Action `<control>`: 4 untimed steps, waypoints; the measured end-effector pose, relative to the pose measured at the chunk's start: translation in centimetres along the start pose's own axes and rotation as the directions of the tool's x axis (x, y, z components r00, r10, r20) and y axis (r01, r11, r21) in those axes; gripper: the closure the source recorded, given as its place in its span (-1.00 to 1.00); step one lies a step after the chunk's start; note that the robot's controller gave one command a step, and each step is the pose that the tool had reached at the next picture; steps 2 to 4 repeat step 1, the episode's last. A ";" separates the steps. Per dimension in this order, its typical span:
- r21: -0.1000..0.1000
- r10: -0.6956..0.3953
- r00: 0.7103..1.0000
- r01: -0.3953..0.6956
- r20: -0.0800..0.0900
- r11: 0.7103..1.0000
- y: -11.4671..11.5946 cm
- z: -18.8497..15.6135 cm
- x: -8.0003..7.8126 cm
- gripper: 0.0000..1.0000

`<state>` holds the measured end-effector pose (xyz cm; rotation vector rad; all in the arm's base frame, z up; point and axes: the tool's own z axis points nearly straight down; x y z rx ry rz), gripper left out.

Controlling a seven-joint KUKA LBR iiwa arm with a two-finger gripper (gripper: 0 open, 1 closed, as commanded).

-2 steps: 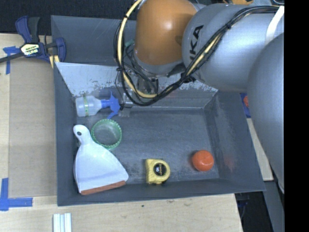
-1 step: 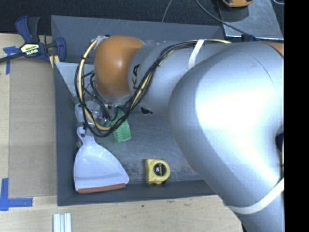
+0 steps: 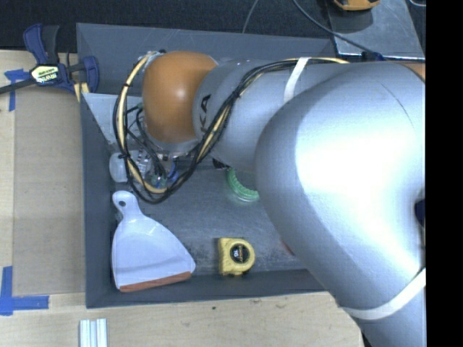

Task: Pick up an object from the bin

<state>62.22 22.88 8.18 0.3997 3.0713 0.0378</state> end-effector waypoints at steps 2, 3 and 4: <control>-0.003 -0.129 0.992 0.129 0.011 0.992 -7.2 -19.5 1.6 1.00; -0.003 -0.129 0.992 0.129 0.011 0.992 -7.2 -19.5 1.6 1.00; -0.003 -0.129 0.992 0.129 0.011 0.992 -7.2 -19.5 1.6 1.00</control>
Offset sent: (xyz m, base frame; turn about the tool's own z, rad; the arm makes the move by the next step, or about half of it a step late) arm -0.0456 -0.0669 0.1865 -0.1314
